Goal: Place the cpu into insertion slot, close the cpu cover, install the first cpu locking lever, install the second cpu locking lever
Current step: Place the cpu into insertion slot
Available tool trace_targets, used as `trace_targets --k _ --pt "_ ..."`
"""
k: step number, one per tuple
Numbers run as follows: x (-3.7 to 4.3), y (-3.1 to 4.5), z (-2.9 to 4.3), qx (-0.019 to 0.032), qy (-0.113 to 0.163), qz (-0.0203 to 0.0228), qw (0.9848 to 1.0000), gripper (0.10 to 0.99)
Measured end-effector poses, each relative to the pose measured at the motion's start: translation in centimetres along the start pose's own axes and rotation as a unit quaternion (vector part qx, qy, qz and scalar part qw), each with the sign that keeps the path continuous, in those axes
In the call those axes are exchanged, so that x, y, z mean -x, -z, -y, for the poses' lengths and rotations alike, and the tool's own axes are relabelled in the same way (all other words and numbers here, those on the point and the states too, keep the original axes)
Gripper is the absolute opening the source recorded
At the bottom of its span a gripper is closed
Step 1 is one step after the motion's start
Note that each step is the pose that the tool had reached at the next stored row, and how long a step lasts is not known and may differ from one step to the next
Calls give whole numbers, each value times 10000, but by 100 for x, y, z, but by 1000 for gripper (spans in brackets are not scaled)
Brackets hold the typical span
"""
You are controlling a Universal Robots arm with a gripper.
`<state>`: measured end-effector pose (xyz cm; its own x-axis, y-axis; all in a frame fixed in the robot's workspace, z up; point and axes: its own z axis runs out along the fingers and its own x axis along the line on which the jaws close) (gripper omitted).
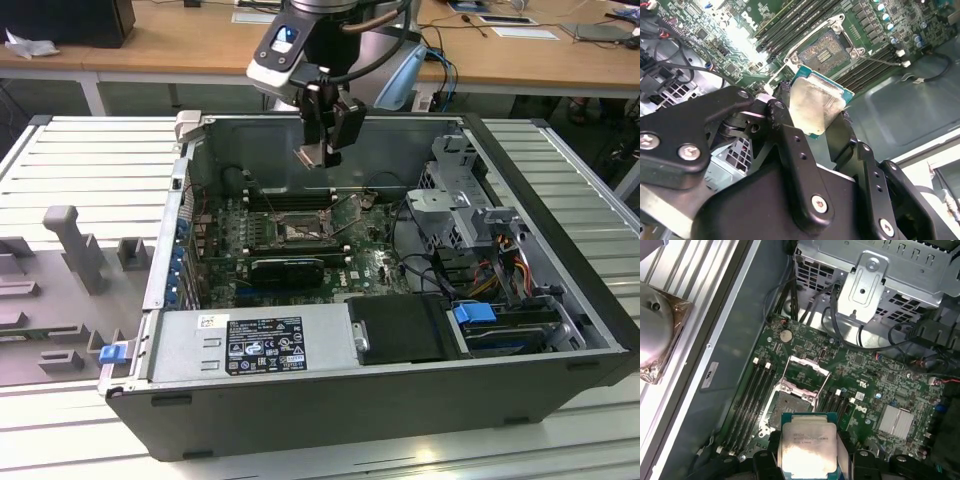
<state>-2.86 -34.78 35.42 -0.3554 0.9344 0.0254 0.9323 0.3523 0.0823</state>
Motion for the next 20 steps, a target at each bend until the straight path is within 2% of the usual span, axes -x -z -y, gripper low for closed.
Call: trace_targets --k 5,20 --pt "0 -18 1 2 -120 9 9999 525" --pt "2 -95 8 3 -137 11 9999 525"
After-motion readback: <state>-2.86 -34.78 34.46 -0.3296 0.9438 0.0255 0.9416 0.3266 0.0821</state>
